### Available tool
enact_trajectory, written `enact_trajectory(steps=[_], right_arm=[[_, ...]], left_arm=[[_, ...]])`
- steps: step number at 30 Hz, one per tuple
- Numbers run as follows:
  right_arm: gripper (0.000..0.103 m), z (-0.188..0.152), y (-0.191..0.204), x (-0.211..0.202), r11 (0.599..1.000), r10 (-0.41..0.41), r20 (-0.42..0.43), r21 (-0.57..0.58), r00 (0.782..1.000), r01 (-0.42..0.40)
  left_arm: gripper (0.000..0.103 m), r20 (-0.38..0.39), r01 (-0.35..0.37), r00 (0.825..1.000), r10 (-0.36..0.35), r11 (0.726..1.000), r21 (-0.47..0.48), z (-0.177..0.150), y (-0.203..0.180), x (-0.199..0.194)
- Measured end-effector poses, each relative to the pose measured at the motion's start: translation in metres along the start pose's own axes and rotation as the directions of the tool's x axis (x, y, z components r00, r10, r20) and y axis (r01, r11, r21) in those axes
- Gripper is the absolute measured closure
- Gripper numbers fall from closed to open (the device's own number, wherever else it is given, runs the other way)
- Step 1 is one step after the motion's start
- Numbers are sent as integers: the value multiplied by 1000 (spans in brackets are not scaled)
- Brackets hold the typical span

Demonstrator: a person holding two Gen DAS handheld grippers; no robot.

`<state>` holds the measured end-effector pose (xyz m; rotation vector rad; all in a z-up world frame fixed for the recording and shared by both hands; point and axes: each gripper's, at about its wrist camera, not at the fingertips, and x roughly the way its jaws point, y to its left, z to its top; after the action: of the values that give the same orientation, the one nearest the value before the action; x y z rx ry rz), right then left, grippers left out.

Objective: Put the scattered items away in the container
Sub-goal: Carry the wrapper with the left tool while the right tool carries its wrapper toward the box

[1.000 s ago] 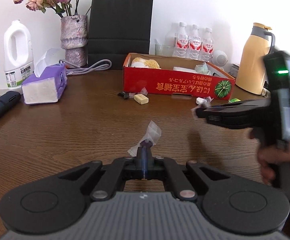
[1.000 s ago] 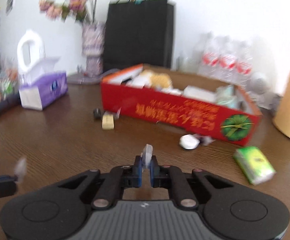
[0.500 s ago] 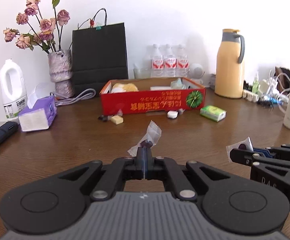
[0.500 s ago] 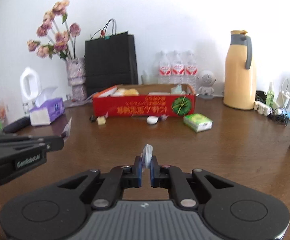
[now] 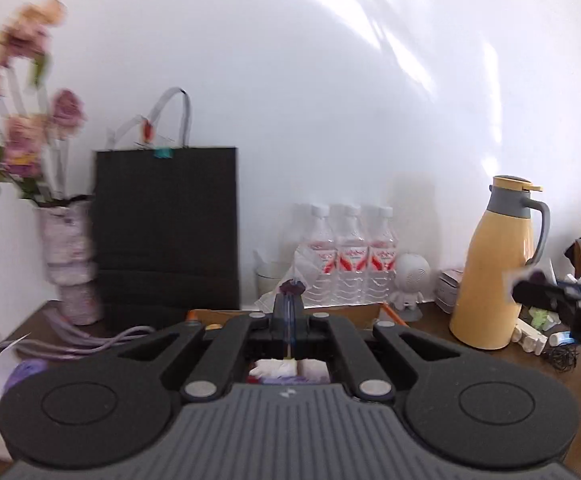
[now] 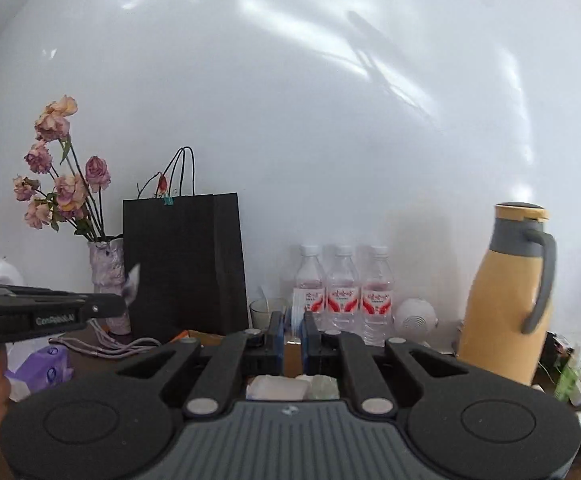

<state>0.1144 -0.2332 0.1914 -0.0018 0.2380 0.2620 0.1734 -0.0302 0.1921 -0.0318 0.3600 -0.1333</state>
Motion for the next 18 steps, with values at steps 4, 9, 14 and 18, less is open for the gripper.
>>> enact_trajectory(steps=[4, 9, 14, 18], right_arm=[[96, 33, -19, 83, 1000, 29, -200, -1, 979, -30], [96, 21, -32, 190, 990, 110, -399, 128, 910, -64], [96, -18, -23, 269, 990, 100, -526, 134, 844, -34], [95, -42, -21, 314, 986, 121, -593, 165, 796, -26]], left_arm=[[101, -180, 0, 984, 8, 999, 48, 26, 5, 86], [101, -347, -2, 938, 3, 1000, 2, 2, 22, 187], [101, -451, -22, 892, 2, 999, -40, -28, 39, 242], [100, -461, -11, 887, 6, 1000, -8, -34, 43, 256]])
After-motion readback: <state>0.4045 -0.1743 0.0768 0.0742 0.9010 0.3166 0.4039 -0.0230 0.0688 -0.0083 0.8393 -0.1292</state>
